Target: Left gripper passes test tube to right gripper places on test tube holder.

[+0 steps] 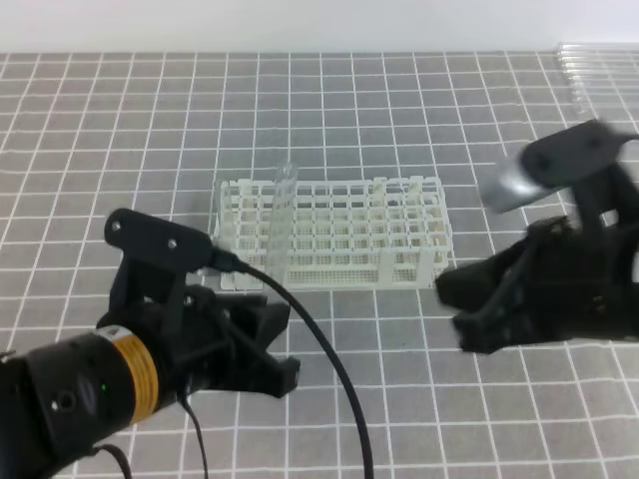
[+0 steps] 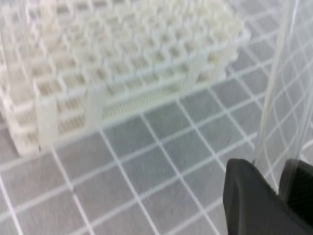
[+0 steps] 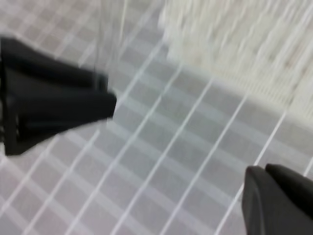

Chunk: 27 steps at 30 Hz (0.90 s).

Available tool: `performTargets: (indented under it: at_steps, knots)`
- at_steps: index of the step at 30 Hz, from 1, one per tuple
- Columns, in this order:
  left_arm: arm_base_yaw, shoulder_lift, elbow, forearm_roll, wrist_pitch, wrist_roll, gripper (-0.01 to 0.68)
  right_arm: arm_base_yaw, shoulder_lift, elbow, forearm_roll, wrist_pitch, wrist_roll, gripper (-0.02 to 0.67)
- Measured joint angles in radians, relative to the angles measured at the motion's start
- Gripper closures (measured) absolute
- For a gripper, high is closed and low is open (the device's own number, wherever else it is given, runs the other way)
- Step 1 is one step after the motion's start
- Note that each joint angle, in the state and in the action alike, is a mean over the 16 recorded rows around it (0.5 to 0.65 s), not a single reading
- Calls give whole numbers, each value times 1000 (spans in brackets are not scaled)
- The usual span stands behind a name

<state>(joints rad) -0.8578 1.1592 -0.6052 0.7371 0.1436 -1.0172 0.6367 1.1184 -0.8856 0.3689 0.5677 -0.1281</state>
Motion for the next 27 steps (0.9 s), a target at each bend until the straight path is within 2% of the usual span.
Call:
performTargets:
  at_steps: [9,16,23,27]
  knots:
    - [119,2,75,46,-341,68,614,20,-235,187,33,-331,-114,662]
    - [177,3,137,46,-555,170,614,95,-368,339,88,-546,-202,662]
    - [195,3,151,26,-630,230,620,219,-357,392,101,-690,-221,655]
    - [196,3,151,23,-658,236,638,286,-298,376,101,-746,-221,617]
